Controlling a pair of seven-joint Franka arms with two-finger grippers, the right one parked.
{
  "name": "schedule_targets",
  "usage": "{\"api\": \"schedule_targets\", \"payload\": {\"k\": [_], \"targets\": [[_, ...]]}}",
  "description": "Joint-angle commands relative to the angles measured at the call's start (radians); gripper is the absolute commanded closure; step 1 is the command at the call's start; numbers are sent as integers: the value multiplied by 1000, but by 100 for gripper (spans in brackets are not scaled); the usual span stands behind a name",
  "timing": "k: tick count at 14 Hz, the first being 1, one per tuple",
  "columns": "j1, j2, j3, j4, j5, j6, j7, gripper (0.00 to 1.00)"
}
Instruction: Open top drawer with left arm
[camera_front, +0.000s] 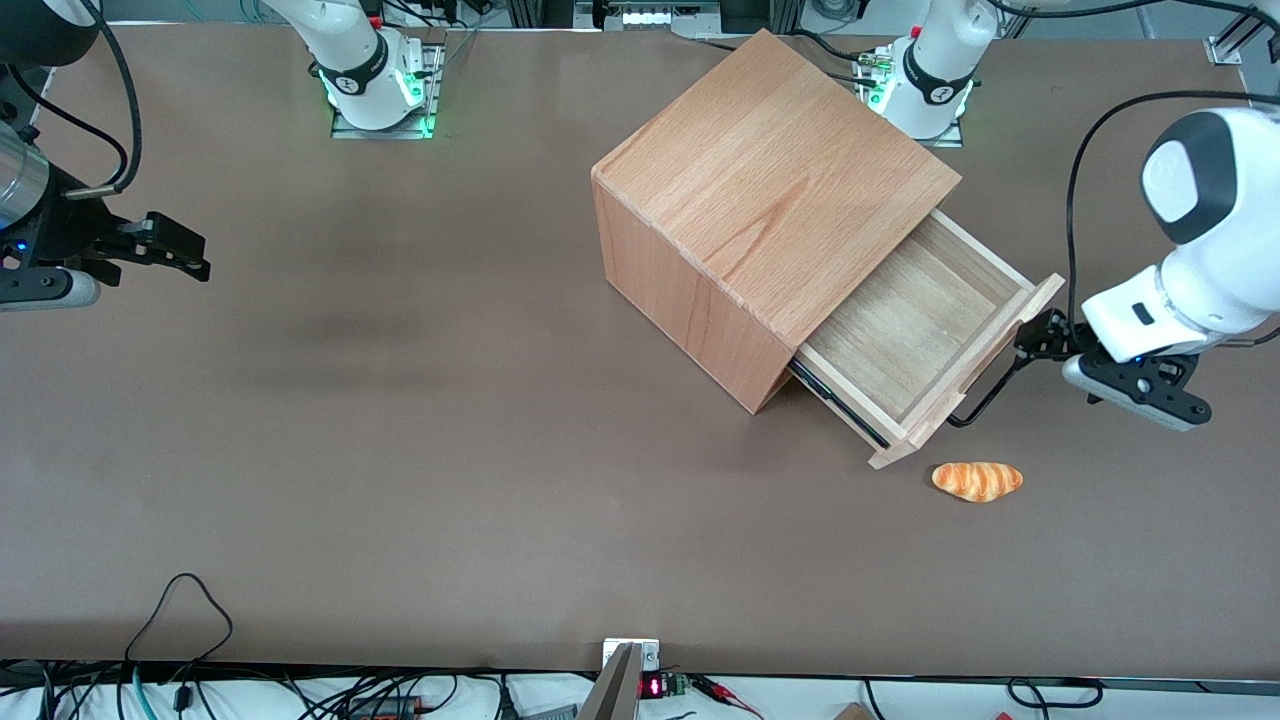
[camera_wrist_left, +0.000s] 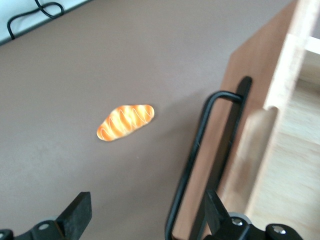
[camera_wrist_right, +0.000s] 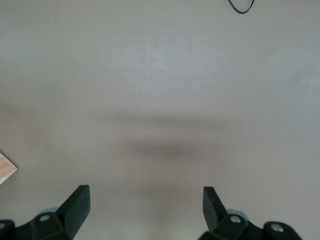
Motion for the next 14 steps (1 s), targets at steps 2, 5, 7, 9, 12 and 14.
{"api": "schedule_targets", "payload": {"k": [2,5,7,9,12,14], "targets": [[1,-105,11,0,39,-148,-119,0],[1,-178,11,1,119,-195,-237,0],[1,-206,11,1,120,-241,-280,0],[1,-217,12,3,142,-265,-331,0],[1,-220,9,30,177,-304,-411,0],[1,-220,8,36,176,-305,-414,0]]}}
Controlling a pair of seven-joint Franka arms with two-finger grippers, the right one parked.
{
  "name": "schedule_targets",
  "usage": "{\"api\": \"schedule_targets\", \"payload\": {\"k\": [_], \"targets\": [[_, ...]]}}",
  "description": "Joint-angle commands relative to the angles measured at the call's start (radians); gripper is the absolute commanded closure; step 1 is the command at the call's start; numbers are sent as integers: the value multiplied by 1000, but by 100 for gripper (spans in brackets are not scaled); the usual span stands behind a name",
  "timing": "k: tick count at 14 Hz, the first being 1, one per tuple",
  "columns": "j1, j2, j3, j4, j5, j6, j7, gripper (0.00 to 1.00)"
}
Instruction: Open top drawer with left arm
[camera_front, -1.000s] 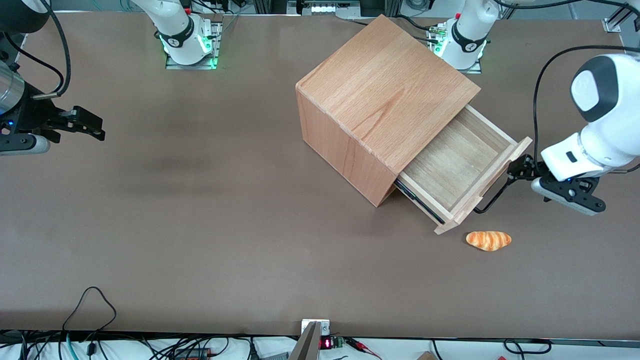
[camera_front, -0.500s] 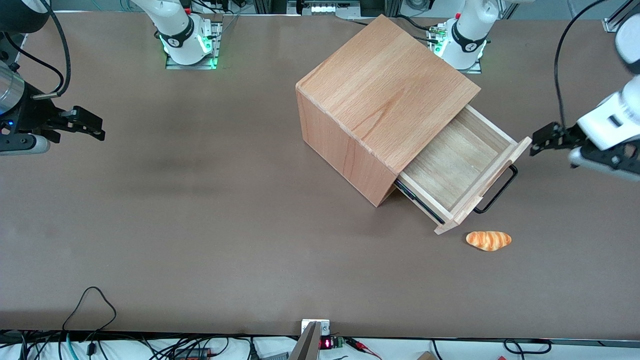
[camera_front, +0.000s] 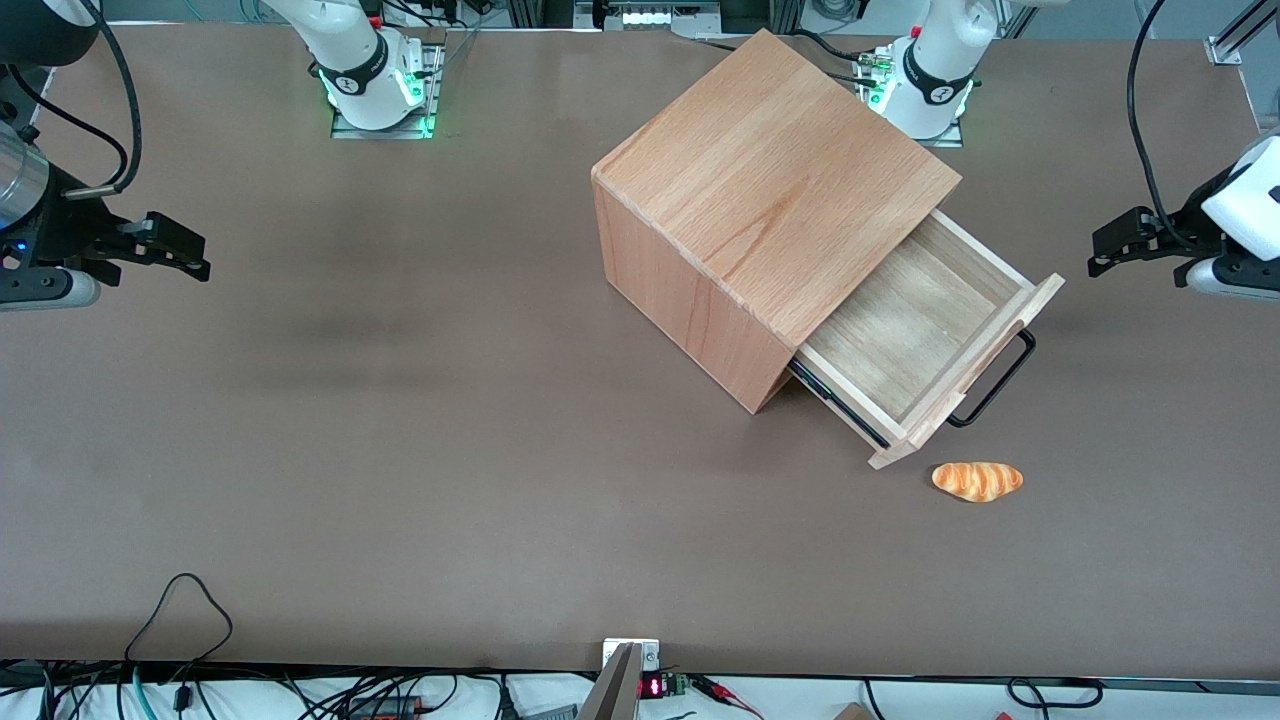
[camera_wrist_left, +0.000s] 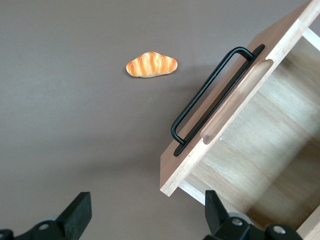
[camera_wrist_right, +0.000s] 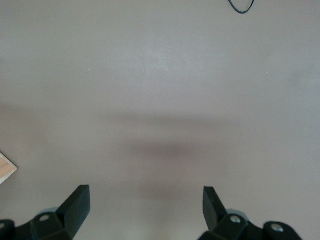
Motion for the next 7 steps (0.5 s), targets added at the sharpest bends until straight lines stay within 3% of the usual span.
{"api": "schedule_targets", "payload": {"k": [1,7], "targets": [[-1,-7,-4,20,24,-26,-28,0],[-1,-5,-3,22,18,-23,-28,0]]}}
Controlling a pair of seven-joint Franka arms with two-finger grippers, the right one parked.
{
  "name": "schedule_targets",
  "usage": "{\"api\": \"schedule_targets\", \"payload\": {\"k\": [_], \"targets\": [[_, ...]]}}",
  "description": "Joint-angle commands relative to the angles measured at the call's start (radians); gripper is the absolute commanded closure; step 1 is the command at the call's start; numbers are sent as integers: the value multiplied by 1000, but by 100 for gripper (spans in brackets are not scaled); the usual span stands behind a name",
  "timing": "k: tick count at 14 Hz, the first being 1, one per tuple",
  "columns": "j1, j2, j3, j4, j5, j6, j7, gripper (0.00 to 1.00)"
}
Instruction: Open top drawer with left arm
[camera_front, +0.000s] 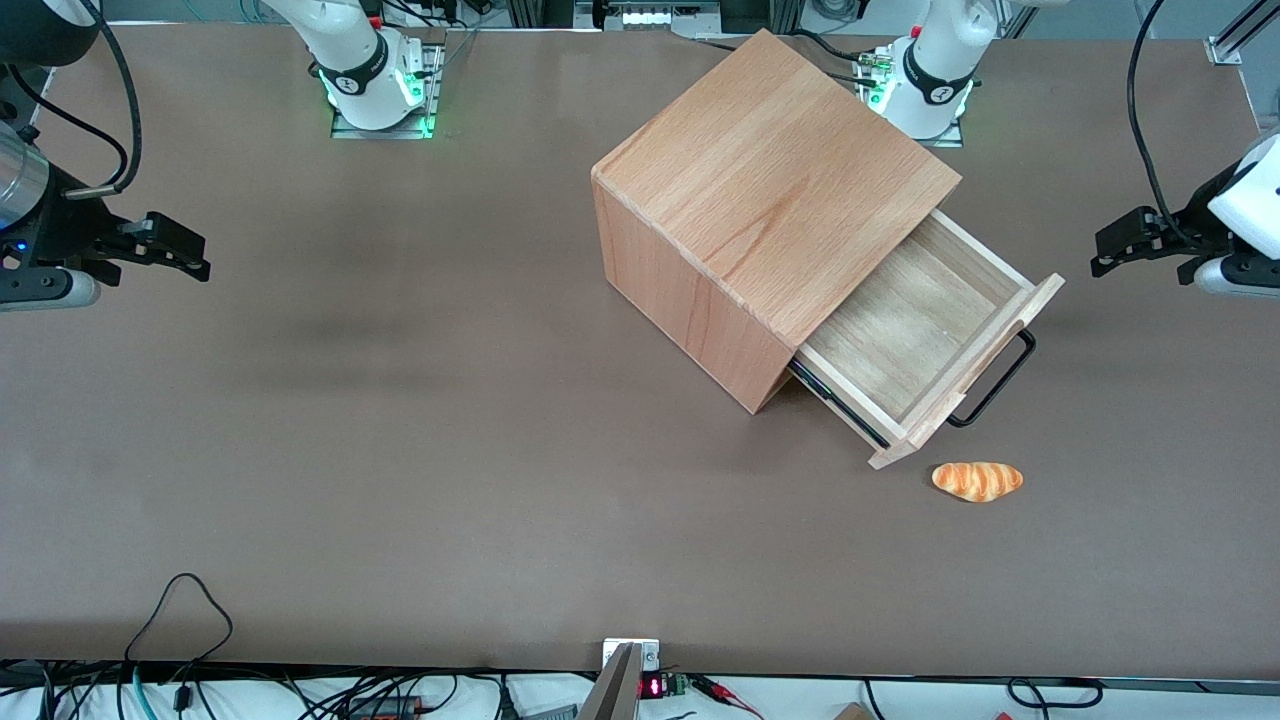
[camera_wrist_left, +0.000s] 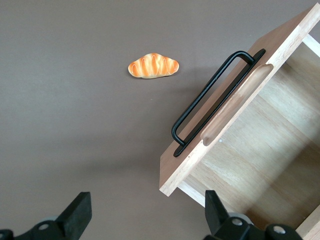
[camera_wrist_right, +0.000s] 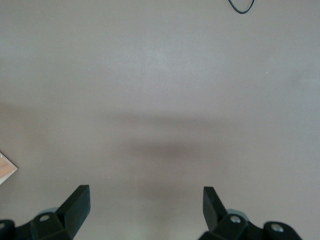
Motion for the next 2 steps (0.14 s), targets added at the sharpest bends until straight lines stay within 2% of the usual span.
{"api": "schedule_targets", "payload": {"k": [1,2], "targets": [[-1,-5,-3,17,18,-21,-16,0],[-1,-5,-3,17,18,-22,-16,0]]}}
